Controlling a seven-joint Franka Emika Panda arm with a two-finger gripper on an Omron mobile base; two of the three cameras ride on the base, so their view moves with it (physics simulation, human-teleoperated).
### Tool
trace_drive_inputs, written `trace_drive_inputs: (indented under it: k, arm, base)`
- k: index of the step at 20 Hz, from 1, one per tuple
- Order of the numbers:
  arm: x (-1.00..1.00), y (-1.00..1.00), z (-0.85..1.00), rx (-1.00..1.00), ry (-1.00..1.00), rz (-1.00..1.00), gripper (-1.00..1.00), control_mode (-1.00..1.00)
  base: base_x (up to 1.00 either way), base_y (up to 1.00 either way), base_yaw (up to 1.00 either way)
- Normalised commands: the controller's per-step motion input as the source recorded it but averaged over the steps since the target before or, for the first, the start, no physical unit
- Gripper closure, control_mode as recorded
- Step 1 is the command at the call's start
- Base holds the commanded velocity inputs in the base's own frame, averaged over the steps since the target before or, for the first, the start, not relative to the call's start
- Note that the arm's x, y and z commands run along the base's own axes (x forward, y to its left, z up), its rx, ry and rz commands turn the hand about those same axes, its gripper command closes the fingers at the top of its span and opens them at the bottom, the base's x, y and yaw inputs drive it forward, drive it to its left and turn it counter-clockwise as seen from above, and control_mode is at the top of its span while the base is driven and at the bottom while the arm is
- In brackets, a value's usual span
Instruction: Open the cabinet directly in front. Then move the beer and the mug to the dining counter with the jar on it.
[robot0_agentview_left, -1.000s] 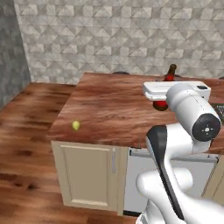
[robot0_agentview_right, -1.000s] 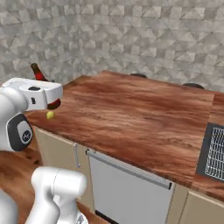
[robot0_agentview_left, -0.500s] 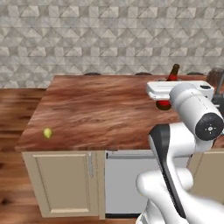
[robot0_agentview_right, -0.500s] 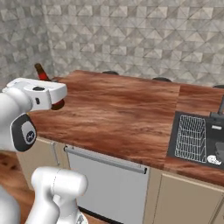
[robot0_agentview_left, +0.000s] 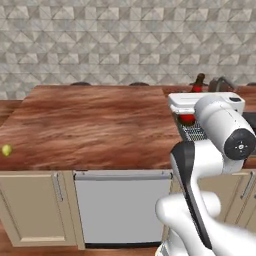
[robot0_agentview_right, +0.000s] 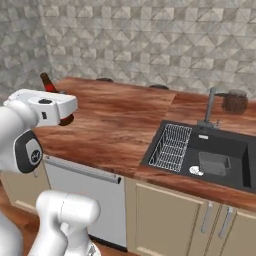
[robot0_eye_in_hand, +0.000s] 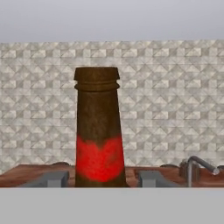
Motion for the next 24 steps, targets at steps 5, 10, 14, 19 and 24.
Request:
trace_drive_inputs:
  k: [5, 10, 14, 19, 24]
  arm:
    - [0.0, 0.0, 0.0, 0.0, 0.0, 0.0, 1.0, 1.0]
    - [0.0, 0.0, 0.0, 0.0, 0.0, 0.0, 1.0, 1.0]
    - [0.0, 0.0, 0.0, 0.0, 0.0, 0.0, 1.0, 1.0]
    - [0.0, 0.0, 0.0, 0.0, 0.0, 0.0, 1.0, 1.0]
    - [0.0, 0.0, 0.0, 0.0, 0.0, 0.0, 1.0, 1.0]
  base:
    - [-0.4, 0.71, -0.06]
    - [-0.16, 1.0, -0.12]
    - [-0.03, 1.0, -0.13]
    - [0.0, 1.0, -0.1]
    - [0.0, 1.0, -0.07]
